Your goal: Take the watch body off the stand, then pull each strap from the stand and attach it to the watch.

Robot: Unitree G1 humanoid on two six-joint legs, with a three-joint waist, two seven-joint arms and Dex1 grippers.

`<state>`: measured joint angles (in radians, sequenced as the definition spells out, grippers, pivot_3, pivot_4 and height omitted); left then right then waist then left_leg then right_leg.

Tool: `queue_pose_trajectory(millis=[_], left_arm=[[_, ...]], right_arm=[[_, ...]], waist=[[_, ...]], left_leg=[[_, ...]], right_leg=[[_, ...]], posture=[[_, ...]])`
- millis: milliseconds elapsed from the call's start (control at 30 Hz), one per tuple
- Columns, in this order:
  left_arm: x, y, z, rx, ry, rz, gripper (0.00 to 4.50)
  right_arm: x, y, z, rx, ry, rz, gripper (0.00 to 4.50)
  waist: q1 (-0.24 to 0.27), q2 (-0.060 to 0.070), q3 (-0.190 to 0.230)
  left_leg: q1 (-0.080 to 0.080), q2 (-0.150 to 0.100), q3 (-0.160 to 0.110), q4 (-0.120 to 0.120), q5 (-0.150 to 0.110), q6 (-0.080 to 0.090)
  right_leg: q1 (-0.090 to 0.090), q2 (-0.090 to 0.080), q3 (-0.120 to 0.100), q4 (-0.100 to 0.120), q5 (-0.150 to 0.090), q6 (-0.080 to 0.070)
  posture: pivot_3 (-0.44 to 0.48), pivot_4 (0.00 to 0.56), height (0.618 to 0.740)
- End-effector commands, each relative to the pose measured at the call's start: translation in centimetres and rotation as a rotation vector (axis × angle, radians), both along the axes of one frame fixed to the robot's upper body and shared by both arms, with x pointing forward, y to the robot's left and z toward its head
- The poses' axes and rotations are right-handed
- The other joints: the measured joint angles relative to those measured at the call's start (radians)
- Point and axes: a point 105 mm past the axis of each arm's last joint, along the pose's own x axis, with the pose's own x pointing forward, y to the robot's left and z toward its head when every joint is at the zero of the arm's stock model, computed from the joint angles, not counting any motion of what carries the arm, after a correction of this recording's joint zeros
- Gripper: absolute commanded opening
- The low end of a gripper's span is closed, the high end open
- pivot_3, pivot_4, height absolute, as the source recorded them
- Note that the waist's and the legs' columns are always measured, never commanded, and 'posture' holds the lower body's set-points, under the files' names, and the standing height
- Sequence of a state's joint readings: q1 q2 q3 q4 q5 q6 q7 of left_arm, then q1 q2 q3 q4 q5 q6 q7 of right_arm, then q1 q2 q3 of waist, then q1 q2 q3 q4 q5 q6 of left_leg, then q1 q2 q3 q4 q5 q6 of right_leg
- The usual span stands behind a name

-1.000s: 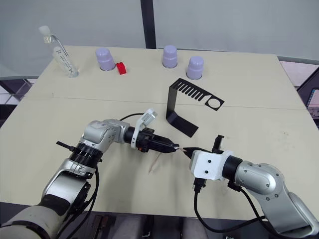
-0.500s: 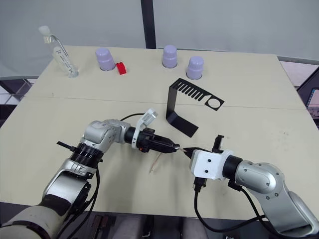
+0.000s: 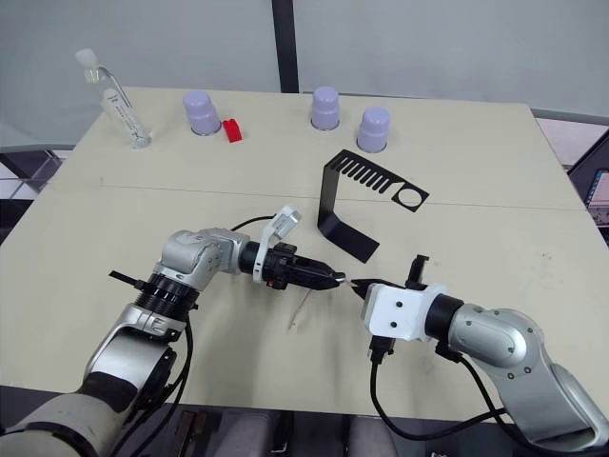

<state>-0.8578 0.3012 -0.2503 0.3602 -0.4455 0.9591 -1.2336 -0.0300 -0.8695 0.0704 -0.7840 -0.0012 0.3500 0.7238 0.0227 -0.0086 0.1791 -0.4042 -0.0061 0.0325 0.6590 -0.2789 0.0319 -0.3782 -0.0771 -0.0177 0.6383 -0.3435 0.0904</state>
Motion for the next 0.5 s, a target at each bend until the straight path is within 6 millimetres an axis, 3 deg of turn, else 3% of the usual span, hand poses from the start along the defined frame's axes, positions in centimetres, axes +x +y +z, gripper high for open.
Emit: queue_pose_trajectory(millis=[33, 500], left_arm=[[-0.47, -0.7, 1.62, -0.05, -0.046, -0.042, 1.59], [-0.78, -1.47, 2.11, -0.076, -0.038, -0.049, 1.59]], right_arm=[[-0.37, 0.59, 1.01, 0.005, -0.05, 0.028, 0.0], [0.11, 0.74, 0.92, -0.001, -0.058, 0.028, 0.0]], waist=[[0.0, 0.0, 0.0], [0.0, 0.0, 0.0]], left_leg=[[0.0, 0.0, 0.0, 0.0, 0.0, 0.0], [0.0, 0.0, 0.0, 0.0, 0.0, 0.0]], right_leg=[[0.0, 0.0, 0.0, 0.0, 0.0, 0.0], [0.0, 0.0, 0.0, 0.0, 0.0, 0.0]], posture=[[0.0, 0.15, 0.739], [0.0, 0.15, 0.739]])
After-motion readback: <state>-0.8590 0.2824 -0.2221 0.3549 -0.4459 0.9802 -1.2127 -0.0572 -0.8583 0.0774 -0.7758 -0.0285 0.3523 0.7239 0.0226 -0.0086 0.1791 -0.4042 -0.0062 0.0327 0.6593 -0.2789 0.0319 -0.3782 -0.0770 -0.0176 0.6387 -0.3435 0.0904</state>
